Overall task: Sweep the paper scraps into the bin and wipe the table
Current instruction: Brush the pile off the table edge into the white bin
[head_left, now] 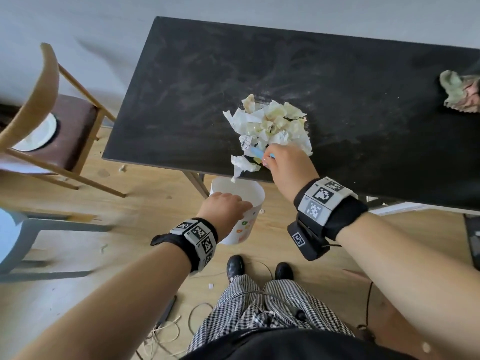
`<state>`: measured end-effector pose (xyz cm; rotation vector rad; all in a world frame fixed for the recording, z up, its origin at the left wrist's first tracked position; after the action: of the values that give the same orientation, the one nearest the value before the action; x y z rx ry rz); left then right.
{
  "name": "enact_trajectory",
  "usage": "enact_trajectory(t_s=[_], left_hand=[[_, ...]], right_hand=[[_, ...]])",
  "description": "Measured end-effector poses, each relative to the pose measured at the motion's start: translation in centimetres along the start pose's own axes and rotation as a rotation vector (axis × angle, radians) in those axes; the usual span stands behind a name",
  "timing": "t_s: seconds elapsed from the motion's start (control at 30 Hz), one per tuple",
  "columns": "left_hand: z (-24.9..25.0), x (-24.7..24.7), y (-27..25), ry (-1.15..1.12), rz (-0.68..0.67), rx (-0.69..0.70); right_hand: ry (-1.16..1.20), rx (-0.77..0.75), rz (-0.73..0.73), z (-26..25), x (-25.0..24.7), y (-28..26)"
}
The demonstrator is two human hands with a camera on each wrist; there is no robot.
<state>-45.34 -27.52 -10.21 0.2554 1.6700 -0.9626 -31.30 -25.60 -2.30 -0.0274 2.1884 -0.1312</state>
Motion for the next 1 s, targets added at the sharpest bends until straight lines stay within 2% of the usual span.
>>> enact_trajectory(t_s=[0.17,0.3,0.4,0.6,0.67,0.87,1.0], left_hand=[[-1.0,0.2,-0.1,-0.008,0.023,0.004],[-1.2,0.4,-0.1,-0.034,0.031,0.001],[-1.3,0.5,-0.1,-0.041,0.033,0.008],[-1.3,0.5,0.0,-0.011,0.061,0.016],[-1.3,0.6,0.0,-0.029,0.064,0.01],[-0.8,0.3,-0.2,-0.052,0.075,0.009],[-0.7,0.1,-0.1,-0.071,0.073,-0.01]], right_hand=[[0.013,-0.013,-0.107,-1.1,1.3,-0.5],[0.068,-0.031,-0.013,-1.4,-0.4,-0.4],[0.07,-0.039,-0.009,-1.8,-0.2,0.1],[0.085,-0.066,-0.141,-2.6,2.4,-0.2],[0.098,-0.077,-0.113,-2.6,1.7,-0.4],[0.106,-0.124,0.101,-2.3,-1.3,0.5],[0.007,-0.056,0.046,-1.7,-0.1,3.1]])
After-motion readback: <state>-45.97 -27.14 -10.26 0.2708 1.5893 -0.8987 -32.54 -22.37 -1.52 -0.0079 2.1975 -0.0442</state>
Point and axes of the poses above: each hand's wrist, its own y-axis towards the middle knuckle, its own x-axis out of the palm, z = x × y, the point moved 4 cm from there along y, towards the middle knuckle, and after that the axes turned 10 degrees about y, right-handed, at the moved point
